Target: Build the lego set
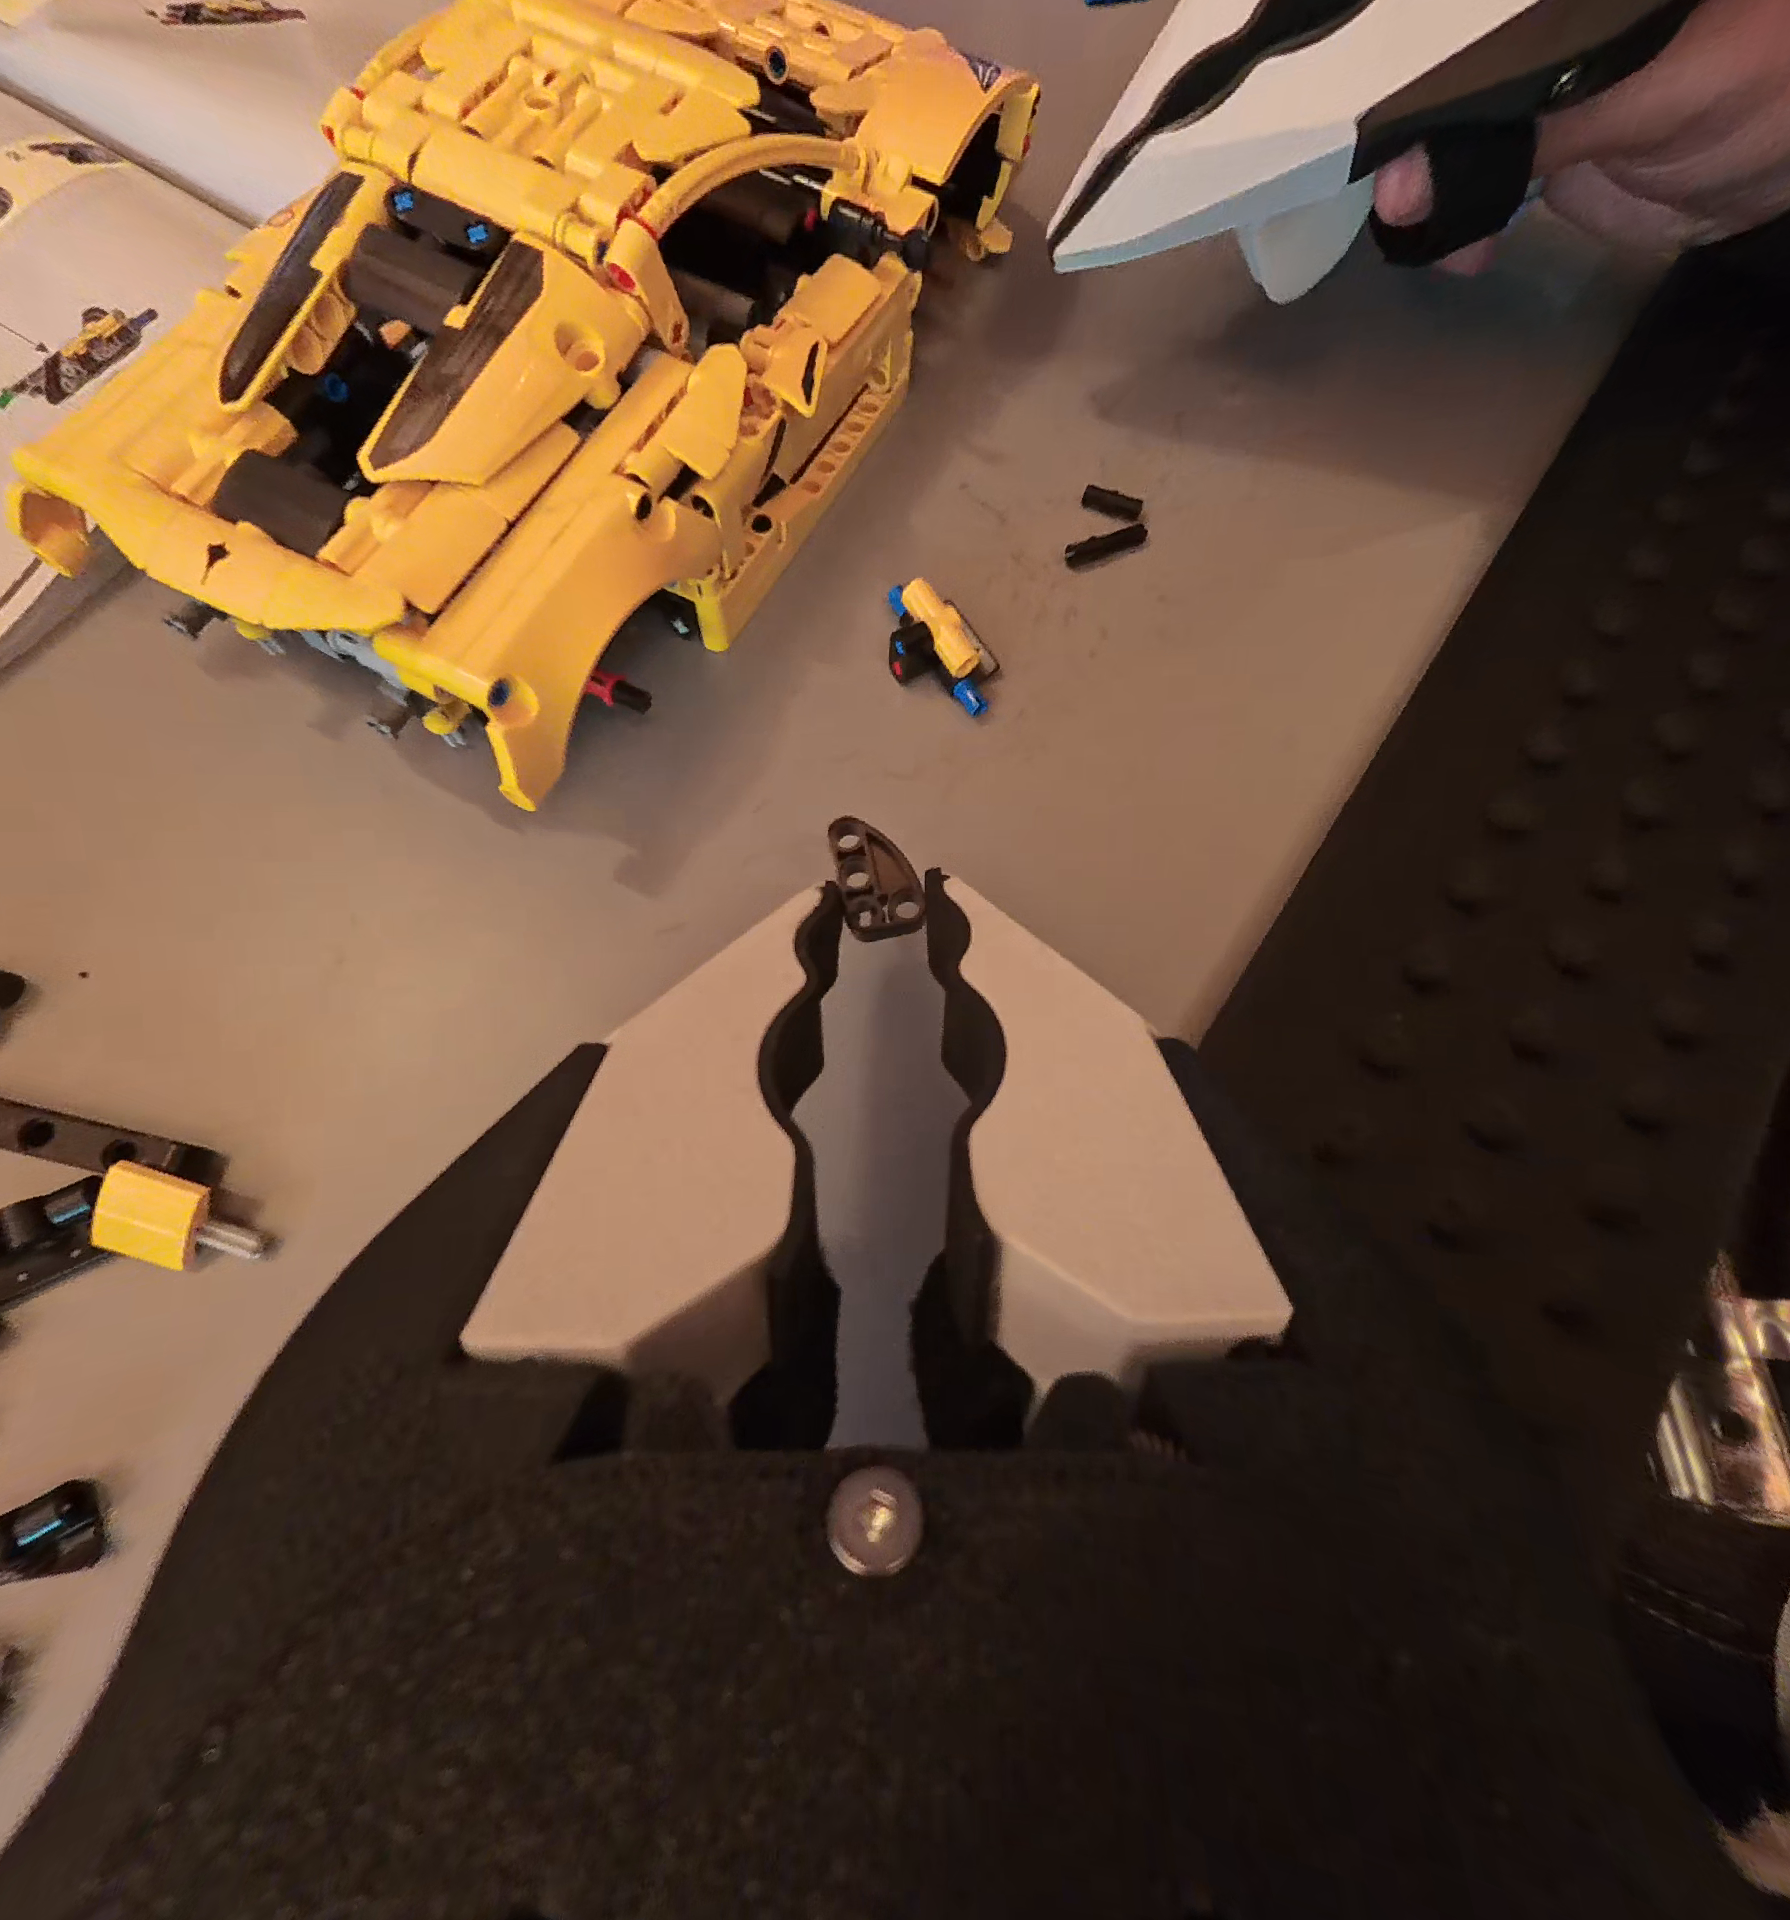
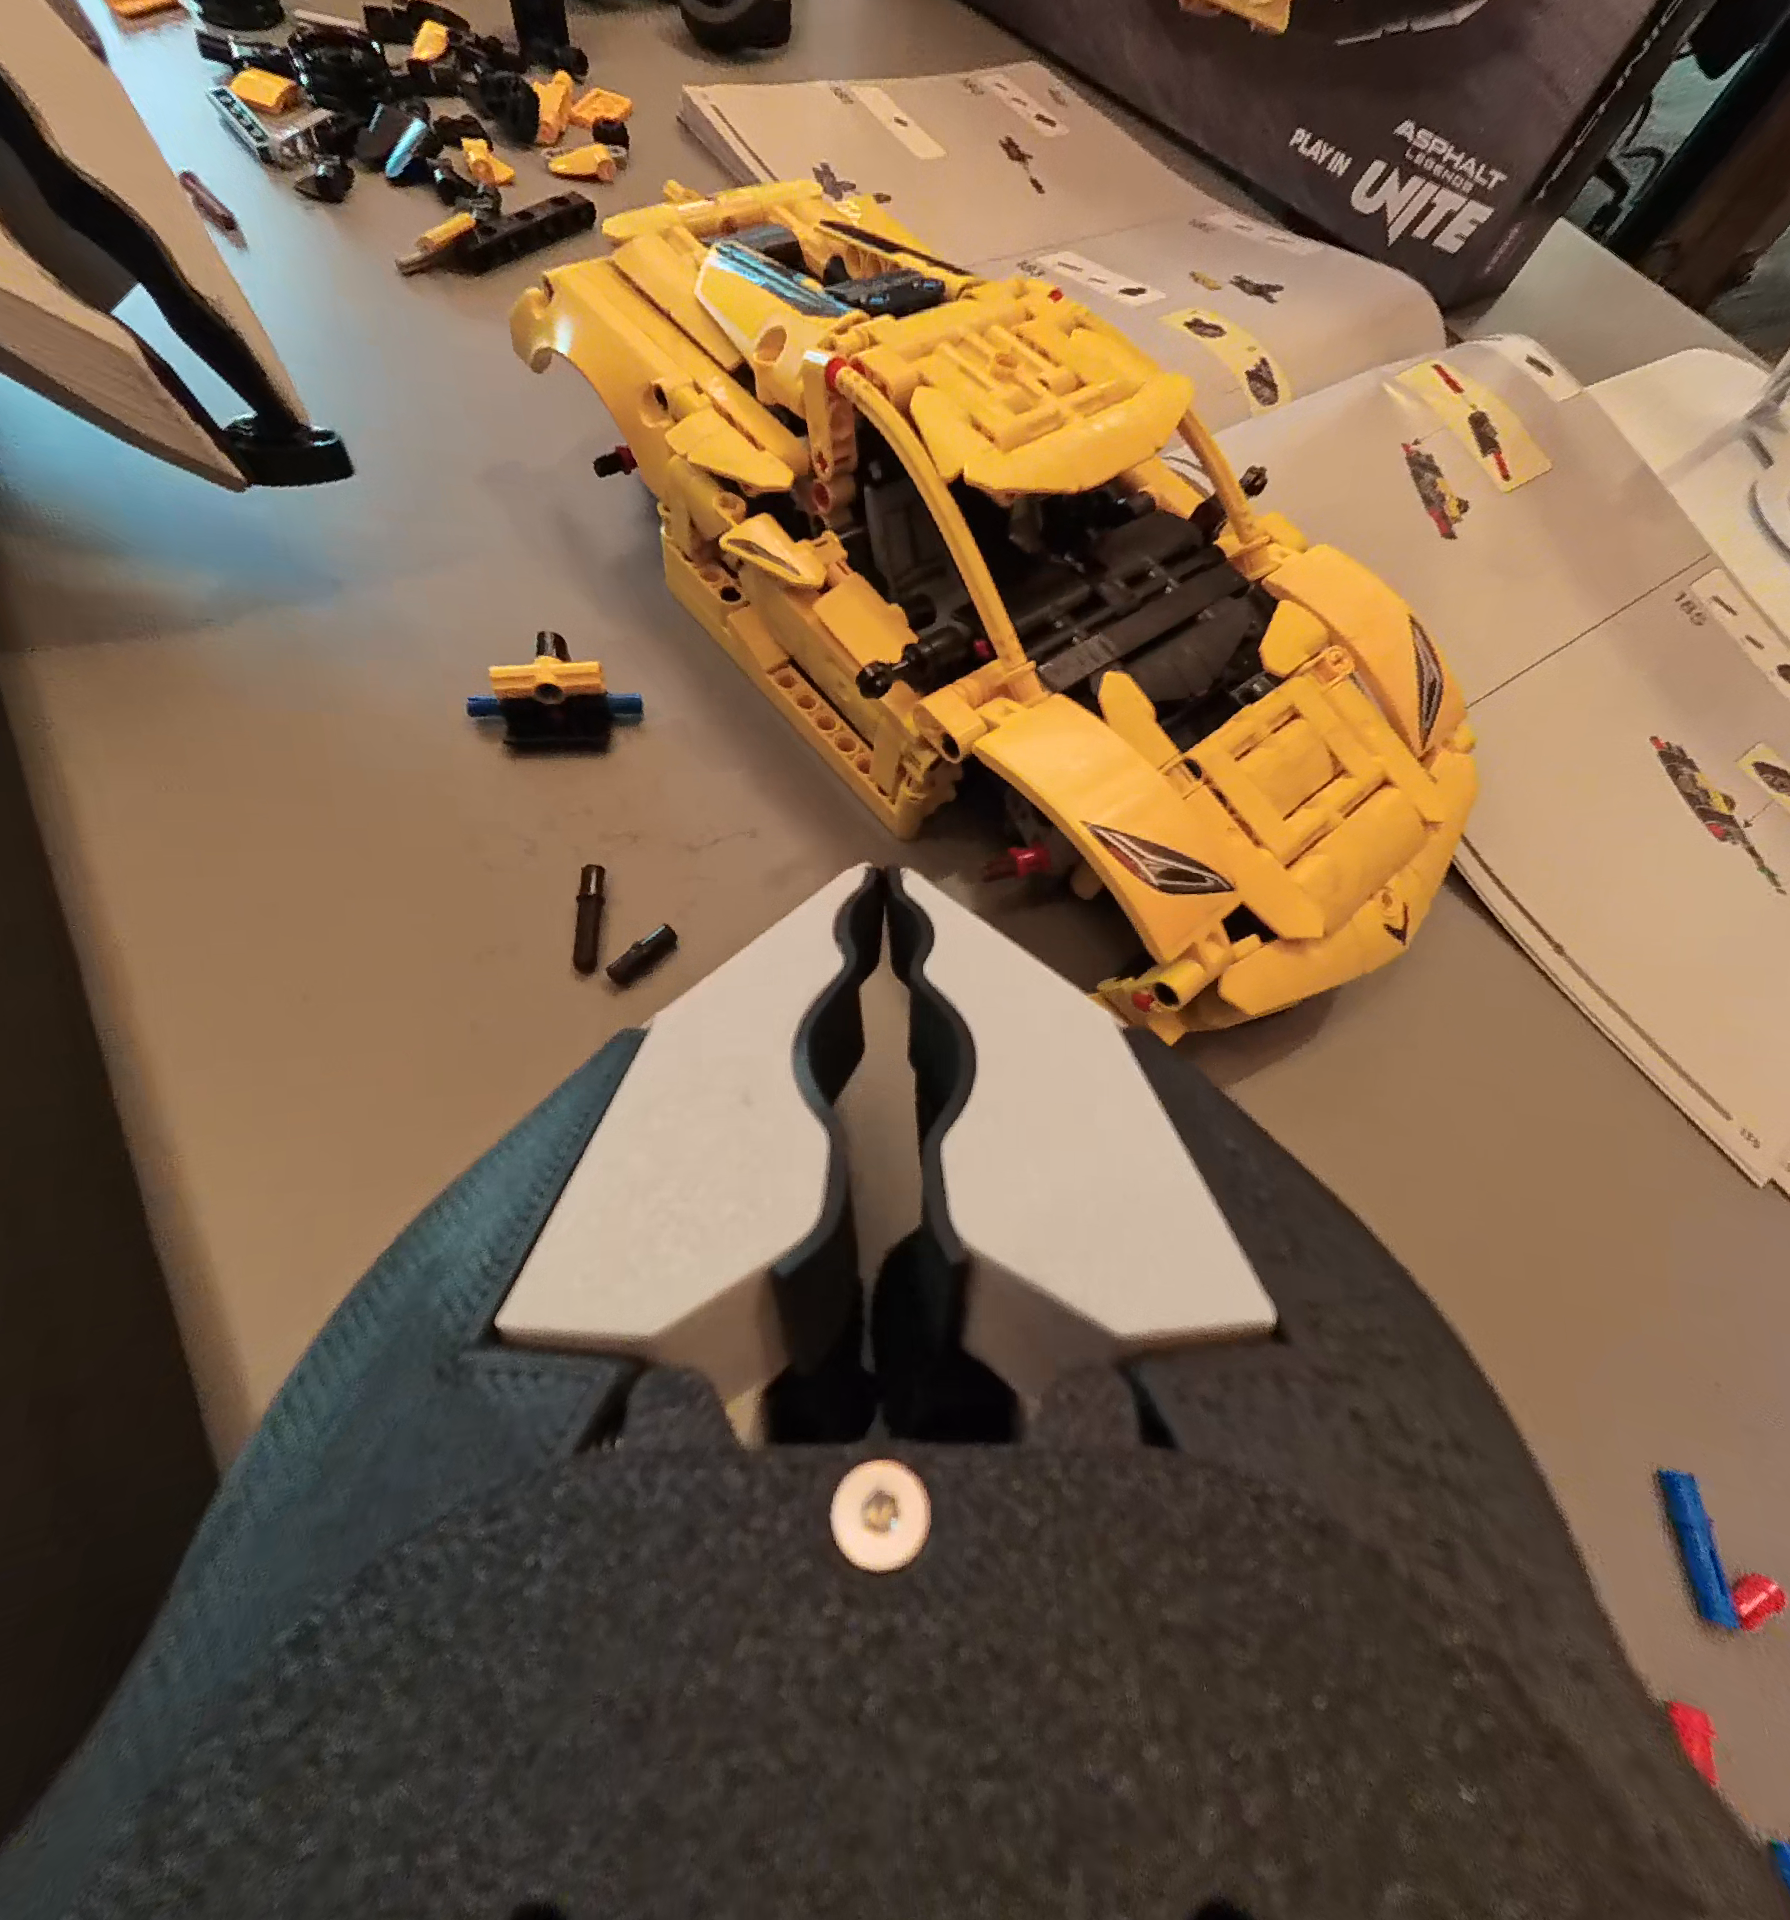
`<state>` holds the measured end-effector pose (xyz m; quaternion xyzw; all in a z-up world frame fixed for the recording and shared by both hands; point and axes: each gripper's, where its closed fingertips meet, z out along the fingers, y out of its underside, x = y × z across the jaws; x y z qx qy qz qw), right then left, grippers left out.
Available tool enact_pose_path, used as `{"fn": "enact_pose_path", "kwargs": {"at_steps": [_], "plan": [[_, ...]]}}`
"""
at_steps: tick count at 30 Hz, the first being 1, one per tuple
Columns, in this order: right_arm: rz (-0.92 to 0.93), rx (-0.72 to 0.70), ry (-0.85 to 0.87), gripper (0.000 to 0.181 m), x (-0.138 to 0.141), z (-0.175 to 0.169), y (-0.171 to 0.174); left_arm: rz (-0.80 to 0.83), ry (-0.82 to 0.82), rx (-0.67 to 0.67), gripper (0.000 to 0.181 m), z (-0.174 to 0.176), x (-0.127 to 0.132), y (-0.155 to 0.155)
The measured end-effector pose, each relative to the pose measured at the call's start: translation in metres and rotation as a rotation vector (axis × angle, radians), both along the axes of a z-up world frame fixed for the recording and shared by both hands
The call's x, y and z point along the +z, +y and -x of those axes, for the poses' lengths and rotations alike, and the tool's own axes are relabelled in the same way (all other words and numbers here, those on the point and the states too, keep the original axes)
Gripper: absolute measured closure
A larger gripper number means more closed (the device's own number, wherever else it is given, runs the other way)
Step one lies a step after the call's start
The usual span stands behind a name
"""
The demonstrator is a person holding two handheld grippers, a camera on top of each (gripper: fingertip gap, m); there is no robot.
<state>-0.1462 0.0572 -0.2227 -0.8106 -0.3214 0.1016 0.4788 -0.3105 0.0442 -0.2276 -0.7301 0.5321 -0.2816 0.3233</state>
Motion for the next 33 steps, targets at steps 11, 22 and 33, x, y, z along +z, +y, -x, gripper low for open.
{"fn": "enact_pose_path", "kwargs": {"at_steps": [11,22,33], "plan": [[-0.012,-0.005,0.028,0.181,0.005,-0.001,-0.001,0.015,-0.006,0.006,0.166,-0.002,-0.001,0.000],[-0.022,0.033,-0.045,0.181,0.000,0.007,-0.008,0.006,0.022,0.002,0.166,-0.002,-0.005,0.000],[0.013,0.038,-0.094,0.181,-0.012,0.007,-0.009,0.004,0.084,0.000,0.166,-0.004,-0.016,0.005]]}}
